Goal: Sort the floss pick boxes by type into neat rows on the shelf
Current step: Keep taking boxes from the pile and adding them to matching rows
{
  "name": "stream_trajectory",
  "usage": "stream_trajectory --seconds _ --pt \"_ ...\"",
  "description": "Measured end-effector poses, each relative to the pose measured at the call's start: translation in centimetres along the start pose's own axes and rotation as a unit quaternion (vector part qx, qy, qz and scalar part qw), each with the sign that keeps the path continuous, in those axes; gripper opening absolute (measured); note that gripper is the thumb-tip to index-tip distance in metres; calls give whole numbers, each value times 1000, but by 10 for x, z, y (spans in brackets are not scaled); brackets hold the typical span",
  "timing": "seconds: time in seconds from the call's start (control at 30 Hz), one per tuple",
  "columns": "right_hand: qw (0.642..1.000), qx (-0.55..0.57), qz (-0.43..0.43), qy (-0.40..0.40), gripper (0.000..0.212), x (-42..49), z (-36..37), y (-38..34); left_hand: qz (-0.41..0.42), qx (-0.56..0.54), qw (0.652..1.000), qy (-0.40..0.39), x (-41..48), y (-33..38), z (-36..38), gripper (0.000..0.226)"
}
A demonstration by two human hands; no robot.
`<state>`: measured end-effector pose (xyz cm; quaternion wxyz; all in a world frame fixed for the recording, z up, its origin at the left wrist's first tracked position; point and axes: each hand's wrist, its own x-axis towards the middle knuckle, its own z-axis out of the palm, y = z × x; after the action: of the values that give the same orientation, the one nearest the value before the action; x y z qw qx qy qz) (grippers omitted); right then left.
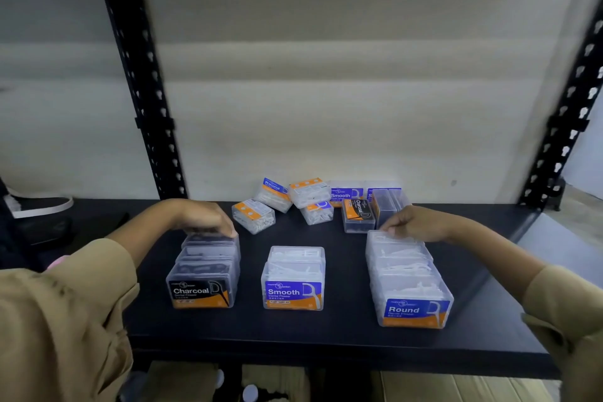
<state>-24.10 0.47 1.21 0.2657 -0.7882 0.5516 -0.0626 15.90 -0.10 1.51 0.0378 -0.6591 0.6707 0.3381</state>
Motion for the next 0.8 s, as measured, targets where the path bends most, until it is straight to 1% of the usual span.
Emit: stream_trajectory --seconds 0.03,0.17,0.27,0.33,0.4,0.43,0.5,0.57,0.63,0.7,0.8 --pt "1000 -4 2 2 27 0 0 0 -2 -1 1000 -2 1 0 0 35" --pt "1000 -10 0 2 29 -2 -1 -2 -10 9 1000 11 0 4 2 20" --pt "1000 -7 -1 -4 30 -2 -2 0 -19 16 1000 -1 -2 7 0 23" --pt "1000 -11 -1 -8 29 0 -3 1 -5 14 1000 0 -2 11 -1 28" --pt "1000 -12 -7 5 28 4 -4 2 41 -32 998 45 4 18 -1 22" --pt "1000 -6 -11 19 26 7 -5 2 71 -53 993 79 9 22 -1 20" --pt "998 20 -16 54 23 13 -7 0 111 -59 979 158 21 36 0 17" --pt "994 13 -25 107 21 22 -8 -2 129 -59 963 230 30 54 2 11" --pt "986 -21 -36 160 19 32 -9 -5 141 -52 946 289 41 75 4 16" --pt "982 -49 -36 180 15 44 -9 -8 140 -20 939 315 53 93 6 27" --pt "972 -151 -32 179 10 61 -5 -13 120 34 951 283 76 112 9 50"
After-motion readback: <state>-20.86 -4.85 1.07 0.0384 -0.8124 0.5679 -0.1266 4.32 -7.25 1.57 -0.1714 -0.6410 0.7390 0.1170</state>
